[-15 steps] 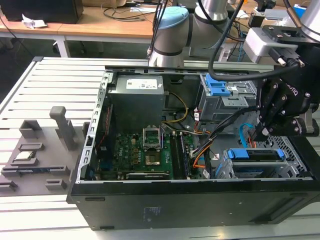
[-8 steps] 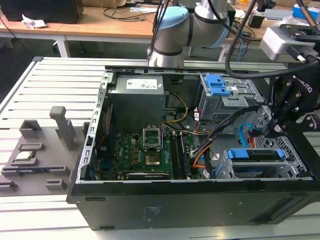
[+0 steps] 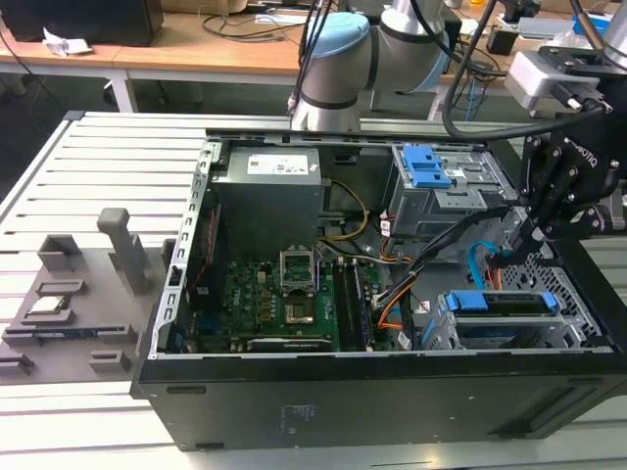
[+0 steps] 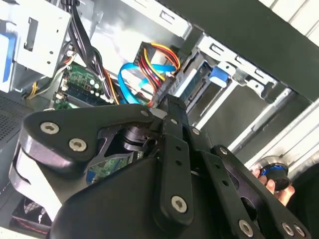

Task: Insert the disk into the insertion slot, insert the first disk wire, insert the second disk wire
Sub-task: 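Insert the first disk wire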

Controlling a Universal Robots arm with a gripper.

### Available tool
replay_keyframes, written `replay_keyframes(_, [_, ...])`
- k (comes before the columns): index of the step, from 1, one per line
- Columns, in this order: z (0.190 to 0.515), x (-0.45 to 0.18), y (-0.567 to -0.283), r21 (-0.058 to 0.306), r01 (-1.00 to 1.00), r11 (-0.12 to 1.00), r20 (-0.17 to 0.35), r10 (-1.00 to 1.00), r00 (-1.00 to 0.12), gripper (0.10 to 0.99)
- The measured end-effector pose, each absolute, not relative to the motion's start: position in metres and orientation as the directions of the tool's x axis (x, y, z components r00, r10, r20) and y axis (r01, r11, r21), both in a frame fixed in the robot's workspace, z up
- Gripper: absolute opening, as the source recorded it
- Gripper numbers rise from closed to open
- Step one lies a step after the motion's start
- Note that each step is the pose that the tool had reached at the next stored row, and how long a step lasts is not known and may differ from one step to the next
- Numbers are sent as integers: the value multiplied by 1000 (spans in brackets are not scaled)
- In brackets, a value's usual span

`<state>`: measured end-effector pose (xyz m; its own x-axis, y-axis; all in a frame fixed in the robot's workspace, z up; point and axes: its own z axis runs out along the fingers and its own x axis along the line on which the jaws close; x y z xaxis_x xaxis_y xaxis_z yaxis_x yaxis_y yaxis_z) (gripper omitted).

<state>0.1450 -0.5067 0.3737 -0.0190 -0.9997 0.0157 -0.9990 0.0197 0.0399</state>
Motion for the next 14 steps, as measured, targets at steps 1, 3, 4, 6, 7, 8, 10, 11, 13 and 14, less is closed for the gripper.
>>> replay_keyframes(1, [373, 146, -506, 40, -999, 20, 16, -1000, -19, 106])
replay_keyframes(3, [372, 146, -505, 40, -999, 20, 16, -1000, -19, 106])
replay_keyframes(4, [372, 146, -505, 40, -999, 20, 17, -1000, -19, 106])
replay_keyframes(6, [372, 146, -505, 40, -999, 20, 17, -1000, -19, 106])
replay_keyframes(7, [372, 146, -505, 40, -999, 20, 17, -1000, -19, 114])
replay_keyframes(8, [372, 146, -505, 40, -999, 20, 17, -1000, -19, 235])
replay_keyframes(10, [372, 146, -505, 40, -999, 20, 17, -1000, -19, 235])
replay_keyframes(11, [372, 146, -505, 40, -999, 20, 17, -1000, -19, 302])
replay_keyframes(13, [371, 146, -505, 40, -999, 20, 17, -1000, -19, 302])
replay_keyframes(14, [370, 146, -504, 40, -999, 20, 18, -1000, -19, 302])
